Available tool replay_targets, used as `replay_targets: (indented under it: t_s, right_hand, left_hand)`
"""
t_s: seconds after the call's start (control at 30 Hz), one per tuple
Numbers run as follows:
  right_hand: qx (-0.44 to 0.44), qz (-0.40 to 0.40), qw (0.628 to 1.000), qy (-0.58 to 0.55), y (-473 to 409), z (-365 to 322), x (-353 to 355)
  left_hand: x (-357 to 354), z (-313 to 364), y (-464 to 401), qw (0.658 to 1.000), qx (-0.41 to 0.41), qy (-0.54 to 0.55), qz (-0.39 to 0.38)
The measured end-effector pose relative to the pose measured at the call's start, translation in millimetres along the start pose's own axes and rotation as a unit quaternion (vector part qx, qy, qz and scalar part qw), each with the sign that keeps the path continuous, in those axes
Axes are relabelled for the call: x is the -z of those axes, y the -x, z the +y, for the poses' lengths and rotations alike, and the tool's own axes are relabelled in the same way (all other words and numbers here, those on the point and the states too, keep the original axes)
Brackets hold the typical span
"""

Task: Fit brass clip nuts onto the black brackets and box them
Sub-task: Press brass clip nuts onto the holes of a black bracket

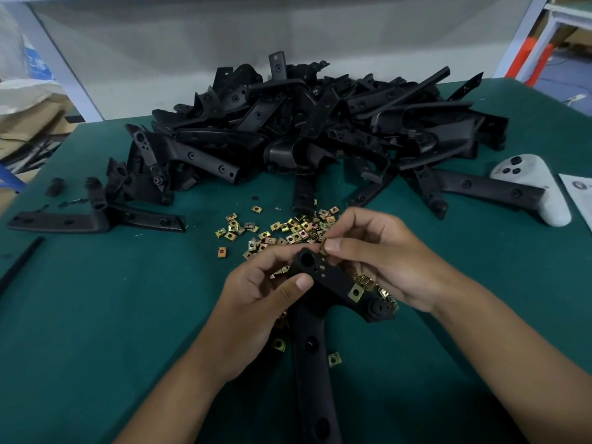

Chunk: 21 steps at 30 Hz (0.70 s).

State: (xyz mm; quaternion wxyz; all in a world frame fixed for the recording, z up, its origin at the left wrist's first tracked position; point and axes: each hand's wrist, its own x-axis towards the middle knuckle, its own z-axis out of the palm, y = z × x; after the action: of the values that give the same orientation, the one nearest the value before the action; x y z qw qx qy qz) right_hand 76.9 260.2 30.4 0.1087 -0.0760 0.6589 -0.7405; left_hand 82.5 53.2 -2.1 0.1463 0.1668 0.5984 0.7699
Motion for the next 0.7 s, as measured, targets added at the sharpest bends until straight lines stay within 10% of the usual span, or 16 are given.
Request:
replay_targets:
  t_s: [0.7]
  right_hand:
    - [-0.02,-0.03,0.999,0.001,-0.6,4.5,2.3]
  left_hand:
    - [-0.7,-1.6,-1.0,1.0,-0.025,0.007,0.017]
